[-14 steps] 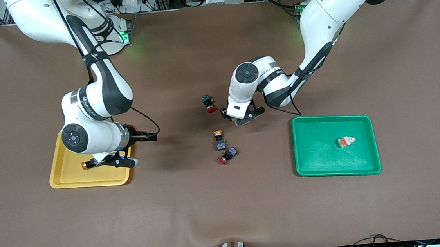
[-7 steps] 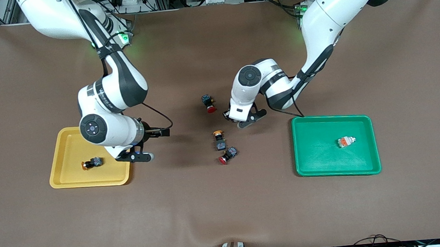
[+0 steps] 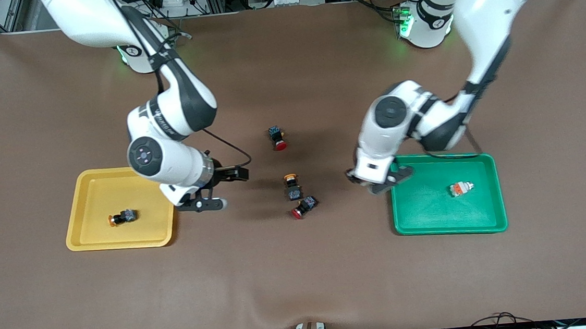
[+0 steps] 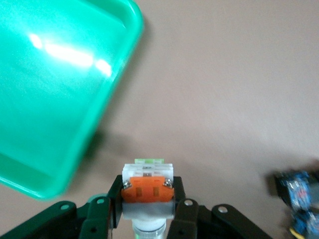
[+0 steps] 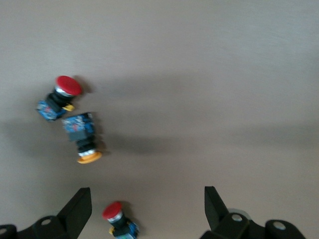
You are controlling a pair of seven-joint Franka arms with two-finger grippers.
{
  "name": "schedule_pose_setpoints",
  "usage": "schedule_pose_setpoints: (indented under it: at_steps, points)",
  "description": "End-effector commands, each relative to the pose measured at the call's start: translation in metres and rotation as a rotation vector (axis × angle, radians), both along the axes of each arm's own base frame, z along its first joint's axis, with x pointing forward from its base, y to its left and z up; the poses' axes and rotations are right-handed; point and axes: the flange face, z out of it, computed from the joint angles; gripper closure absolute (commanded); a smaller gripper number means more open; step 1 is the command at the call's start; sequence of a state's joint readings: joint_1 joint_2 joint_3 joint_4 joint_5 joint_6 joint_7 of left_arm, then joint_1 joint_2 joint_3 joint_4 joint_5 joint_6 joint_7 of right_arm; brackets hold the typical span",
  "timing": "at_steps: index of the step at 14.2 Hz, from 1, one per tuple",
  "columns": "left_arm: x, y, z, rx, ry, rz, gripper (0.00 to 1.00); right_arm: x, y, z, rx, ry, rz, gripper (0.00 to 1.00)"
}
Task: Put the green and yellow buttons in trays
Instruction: 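Grasp the second white-orange button with the left gripper while the right grasps yellow-cap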
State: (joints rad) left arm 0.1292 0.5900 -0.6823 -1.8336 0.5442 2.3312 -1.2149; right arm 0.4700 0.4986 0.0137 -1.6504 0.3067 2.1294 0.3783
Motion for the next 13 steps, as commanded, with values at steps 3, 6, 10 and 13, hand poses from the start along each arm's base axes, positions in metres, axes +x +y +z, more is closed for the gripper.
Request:
schedule_pose_setpoints:
  at_steps: [3, 6, 10, 13]
  points:
    - [0.034, 0.078, 0.008, 0.012, 0.002, -0.094, 1.00, -0.016, 0.071, -0.037, 0.020, -0.061, -0.053, 0.00]
    - [0.048, 0.120, 0.003, 0.021, 0.009, -0.150, 1.00, -0.035, 0.125, -0.078, 0.035, -0.112, -0.081, 0.00]
    - [0.056, 0.154, -0.009, 0.028, 0.022, -0.195, 1.00, -0.051, 0.149, -0.112, 0.044, -0.164, -0.076, 0.00]
    - [0.059, 0.166, -0.022, 0.028, 0.033, -0.192, 1.00, -0.057, 0.157, -0.127, 0.047, -0.174, -0.101, 0.10]
